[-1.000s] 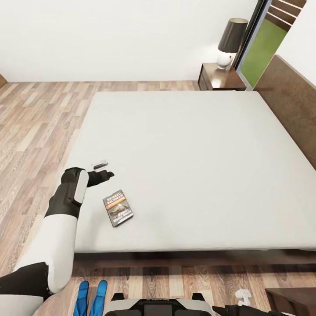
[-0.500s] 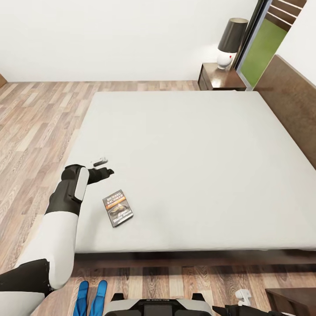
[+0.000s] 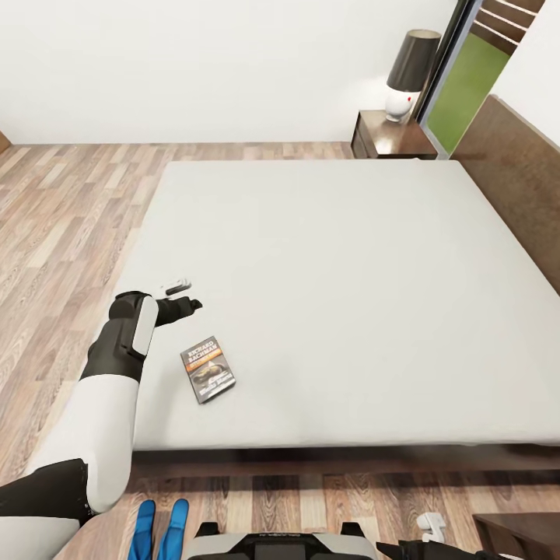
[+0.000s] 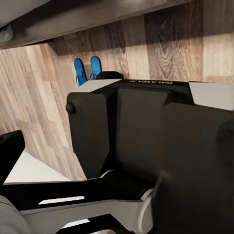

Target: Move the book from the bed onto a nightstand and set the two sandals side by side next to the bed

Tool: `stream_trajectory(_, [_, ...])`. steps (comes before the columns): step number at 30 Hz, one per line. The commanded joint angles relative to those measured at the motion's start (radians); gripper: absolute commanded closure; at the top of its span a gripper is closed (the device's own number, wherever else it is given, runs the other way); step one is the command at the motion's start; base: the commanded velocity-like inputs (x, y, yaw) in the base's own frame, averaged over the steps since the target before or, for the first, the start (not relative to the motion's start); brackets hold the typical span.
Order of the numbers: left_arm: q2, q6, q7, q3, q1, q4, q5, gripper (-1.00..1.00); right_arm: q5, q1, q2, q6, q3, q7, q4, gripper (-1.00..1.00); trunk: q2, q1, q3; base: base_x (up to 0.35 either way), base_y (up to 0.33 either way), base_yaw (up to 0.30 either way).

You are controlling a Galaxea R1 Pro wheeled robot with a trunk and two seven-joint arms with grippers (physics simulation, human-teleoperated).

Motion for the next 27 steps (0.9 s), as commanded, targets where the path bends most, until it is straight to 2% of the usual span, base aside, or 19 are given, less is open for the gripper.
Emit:
stream_trajectory(1, [-0.001,0.004,0.009,0.002,-0.001,-0.001,0.011,-1.00,-0.010,0.000,-0.001,0.010,0.004,0.002,-0.001,-1.00,-0.008,0.004,-0.004,0.000,0.000,0.000])
stream_trajectory(27, [-0.001,0.004,0.009,0.002,-0.001,-0.002,0.015,-1.00,-0.010,0.000,-0.001,0.010,0.004,0.002,-0.001,-1.00,-0.190,0.104,-0.085,0.000,0.000,0.000])
